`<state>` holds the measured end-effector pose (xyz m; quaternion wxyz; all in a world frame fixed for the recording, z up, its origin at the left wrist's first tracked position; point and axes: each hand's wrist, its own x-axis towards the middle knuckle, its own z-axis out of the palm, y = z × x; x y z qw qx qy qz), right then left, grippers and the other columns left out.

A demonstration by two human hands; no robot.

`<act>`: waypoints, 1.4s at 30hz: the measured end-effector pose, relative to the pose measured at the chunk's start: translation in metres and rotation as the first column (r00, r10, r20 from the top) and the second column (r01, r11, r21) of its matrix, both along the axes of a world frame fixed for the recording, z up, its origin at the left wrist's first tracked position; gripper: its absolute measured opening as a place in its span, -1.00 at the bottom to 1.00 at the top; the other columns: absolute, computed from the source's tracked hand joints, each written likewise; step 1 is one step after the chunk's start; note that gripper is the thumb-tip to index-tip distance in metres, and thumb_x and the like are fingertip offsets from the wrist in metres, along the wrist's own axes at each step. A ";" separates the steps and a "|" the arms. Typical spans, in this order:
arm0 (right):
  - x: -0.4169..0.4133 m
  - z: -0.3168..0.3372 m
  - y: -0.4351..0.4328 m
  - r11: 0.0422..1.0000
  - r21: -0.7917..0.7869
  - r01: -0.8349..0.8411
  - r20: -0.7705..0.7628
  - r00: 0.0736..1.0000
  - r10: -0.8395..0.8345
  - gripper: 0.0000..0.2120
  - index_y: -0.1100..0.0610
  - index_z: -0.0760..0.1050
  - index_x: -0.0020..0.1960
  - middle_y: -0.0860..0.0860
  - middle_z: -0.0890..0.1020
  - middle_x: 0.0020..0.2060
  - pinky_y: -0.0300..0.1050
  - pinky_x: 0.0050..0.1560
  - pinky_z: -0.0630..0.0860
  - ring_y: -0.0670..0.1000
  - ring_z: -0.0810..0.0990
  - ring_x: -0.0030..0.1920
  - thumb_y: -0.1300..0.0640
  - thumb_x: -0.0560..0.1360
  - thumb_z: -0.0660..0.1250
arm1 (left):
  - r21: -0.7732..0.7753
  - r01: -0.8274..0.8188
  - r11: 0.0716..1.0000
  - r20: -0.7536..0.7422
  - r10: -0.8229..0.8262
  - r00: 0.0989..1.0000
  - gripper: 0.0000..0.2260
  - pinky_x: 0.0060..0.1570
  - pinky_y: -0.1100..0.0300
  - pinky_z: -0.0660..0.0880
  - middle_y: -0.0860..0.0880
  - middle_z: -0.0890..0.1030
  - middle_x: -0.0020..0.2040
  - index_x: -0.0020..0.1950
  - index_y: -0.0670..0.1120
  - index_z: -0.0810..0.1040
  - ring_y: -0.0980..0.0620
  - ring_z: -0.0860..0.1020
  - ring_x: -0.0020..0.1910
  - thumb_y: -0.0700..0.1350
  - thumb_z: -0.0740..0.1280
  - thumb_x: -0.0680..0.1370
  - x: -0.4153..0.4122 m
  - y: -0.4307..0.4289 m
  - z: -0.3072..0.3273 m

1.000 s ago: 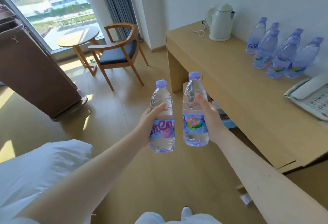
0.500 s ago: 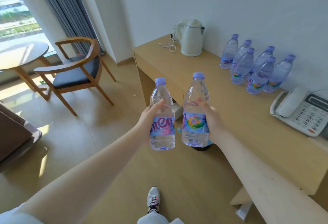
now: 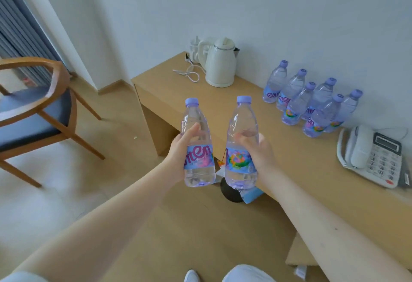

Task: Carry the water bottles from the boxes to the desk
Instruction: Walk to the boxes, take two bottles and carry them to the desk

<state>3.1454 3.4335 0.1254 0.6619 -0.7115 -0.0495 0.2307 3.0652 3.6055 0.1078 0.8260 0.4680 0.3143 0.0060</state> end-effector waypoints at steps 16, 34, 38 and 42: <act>0.158 -0.024 0.093 0.994 0.045 0.103 0.025 0.994 -0.104 -0.75 0.12 0.48 -0.07 -0.05 0.64 -0.22 -0.36 -0.32 0.51 -0.23 0.63 -0.32 0.18 0.38 0.53 | 0.296 -0.052 0.954 -0.007 0.057 0.998 -0.70 -0.03 -0.04 0.61 -0.13 0.69 -0.05 0.00 -0.03 0.53 -0.11 0.67 -0.15 0.06 0.51 0.40 0.162 0.078 0.014; 0.293 -0.036 0.126 0.875 -0.155 0.458 0.194 0.883 -0.428 -0.61 0.00 0.54 -0.10 0.07 0.63 -0.01 -0.15 -0.06 0.53 -0.01 0.62 -0.03 0.01 0.17 0.64 | 0.643 0.230 0.730 -0.041 -0.267 0.963 -0.56 -0.10 0.20 0.51 0.07 0.57 -0.06 0.09 -0.06 0.51 0.10 0.57 -0.09 -0.01 0.59 0.31 0.362 0.126 -0.003; 0.313 -0.043 0.131 0.773 -0.224 0.594 0.223 0.803 -0.553 -0.56 0.11 0.53 -0.07 0.02 0.55 -0.03 0.01 0.04 0.53 0.07 0.57 0.02 0.05 0.16 0.64 | 0.646 0.366 0.670 -0.075 -0.422 0.904 -0.63 -0.18 0.27 0.47 0.15 0.52 -0.12 0.07 -0.04 0.45 0.11 0.53 -0.11 -0.09 0.55 0.38 0.407 0.129 -0.006; 0.328 -0.054 0.130 0.692 -0.254 0.676 0.223 0.737 -0.638 -0.49 0.13 0.54 -0.03 0.06 0.53 0.01 0.12 0.11 0.53 0.09 0.55 0.05 0.00 0.12 0.64 | 0.648 0.439 0.622 -0.098 -0.504 0.858 -0.58 -0.21 0.28 0.45 0.10 0.56 -0.06 0.12 -0.05 0.44 0.08 0.56 -0.05 -0.10 0.55 0.38 0.439 0.122 -0.012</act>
